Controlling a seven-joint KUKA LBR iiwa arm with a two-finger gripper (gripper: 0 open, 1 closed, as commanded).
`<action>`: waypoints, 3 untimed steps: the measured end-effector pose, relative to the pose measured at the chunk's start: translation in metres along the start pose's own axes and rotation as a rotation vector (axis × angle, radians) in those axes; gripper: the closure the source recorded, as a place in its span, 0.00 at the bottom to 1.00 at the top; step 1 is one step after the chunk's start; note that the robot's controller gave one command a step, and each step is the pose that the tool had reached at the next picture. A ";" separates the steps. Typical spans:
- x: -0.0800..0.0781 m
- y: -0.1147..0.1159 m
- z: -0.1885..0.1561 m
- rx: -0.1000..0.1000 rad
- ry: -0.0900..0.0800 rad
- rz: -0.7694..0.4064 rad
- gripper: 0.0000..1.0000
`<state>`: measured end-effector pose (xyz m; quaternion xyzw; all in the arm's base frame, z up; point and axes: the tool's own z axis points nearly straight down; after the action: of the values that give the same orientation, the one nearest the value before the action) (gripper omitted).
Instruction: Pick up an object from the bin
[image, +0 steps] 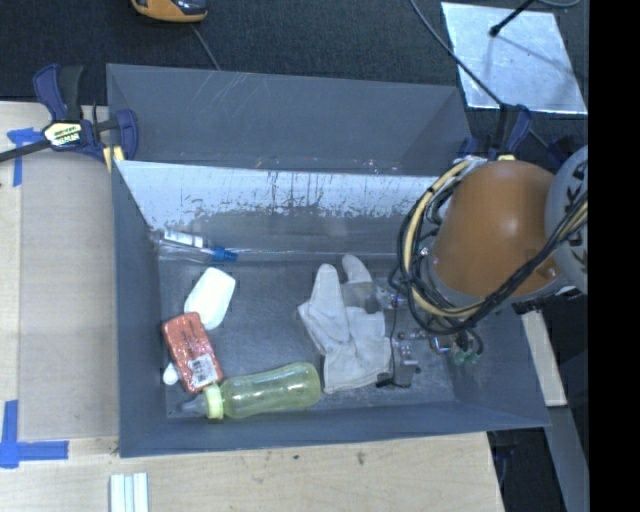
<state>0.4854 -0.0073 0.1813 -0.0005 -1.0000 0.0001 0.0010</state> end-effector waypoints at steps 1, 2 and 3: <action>-0.013 0.006 0.015 0.001 -0.005 -0.166 0.00; -0.024 0.014 0.043 0.000 -0.004 -0.218 0.00; -0.028 0.014 0.068 -0.001 -0.003 0.068 0.00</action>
Offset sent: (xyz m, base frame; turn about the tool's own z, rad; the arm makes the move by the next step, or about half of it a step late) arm 0.0340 0.0234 -0.0716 -0.0339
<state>0.5136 0.0065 0.1132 -0.0344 -0.9994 -0.0002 -0.0006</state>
